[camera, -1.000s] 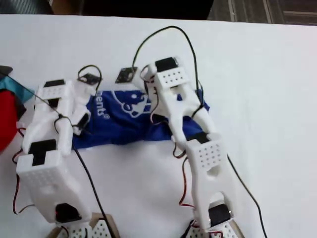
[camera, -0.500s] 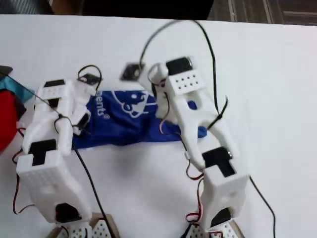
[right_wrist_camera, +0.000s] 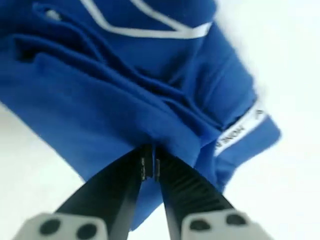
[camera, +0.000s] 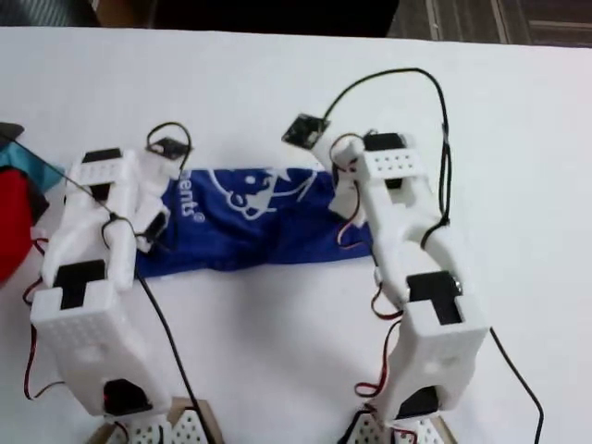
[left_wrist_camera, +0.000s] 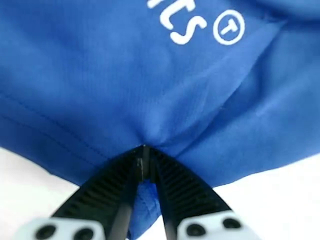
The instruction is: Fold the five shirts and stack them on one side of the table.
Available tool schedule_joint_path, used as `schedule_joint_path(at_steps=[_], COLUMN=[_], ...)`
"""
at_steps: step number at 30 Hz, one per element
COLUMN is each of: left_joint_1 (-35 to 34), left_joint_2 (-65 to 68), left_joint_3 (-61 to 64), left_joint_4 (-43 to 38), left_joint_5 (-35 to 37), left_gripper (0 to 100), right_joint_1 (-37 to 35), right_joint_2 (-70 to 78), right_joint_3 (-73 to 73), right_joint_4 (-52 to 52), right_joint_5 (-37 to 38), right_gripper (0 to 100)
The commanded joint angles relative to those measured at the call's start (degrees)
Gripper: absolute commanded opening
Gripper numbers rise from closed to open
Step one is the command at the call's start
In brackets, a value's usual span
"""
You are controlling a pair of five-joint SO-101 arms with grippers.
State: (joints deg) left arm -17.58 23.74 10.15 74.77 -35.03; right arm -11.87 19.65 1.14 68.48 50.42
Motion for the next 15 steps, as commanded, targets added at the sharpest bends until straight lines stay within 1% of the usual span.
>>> schedule_joint_path(at_steps=[1, 3, 7, 9, 12, 15], left_joint_1=[0.35, 0.35, 0.18, 0.26, 0.62, 1.23], left_joint_2=[0.62, 0.62, 0.53, 0.18, -0.53, -1.58], left_joint_3=[0.31, 0.31, 0.04, -0.04, -1.89, -6.55], left_joint_4=[-1.67, -1.67, -1.41, -1.23, 0.35, 3.6], left_joint_5=[-0.53, -0.53, -0.44, -0.62, -0.26, -0.26], left_gripper=[3, 3, 3, 3, 3, 3], right_joint_1=[1.54, 1.89, 1.54, 1.71, 1.98, 1.63], right_joint_2=[1.63, 2.15, -0.31, -2.68, -3.82, -0.57], right_joint_3=[-2.81, -4.4, -10.55, -13.8, -16.7, -17.05], right_joint_4=[-1.63, -0.4, 7.78, 9.8, 9.71, 8.04], right_joint_5=[-0.53, -0.53, -0.62, -0.62, -0.7, -0.7], right_gripper=[2.1, 2.1, 2.1, 2.1, 2.1, 2.1])
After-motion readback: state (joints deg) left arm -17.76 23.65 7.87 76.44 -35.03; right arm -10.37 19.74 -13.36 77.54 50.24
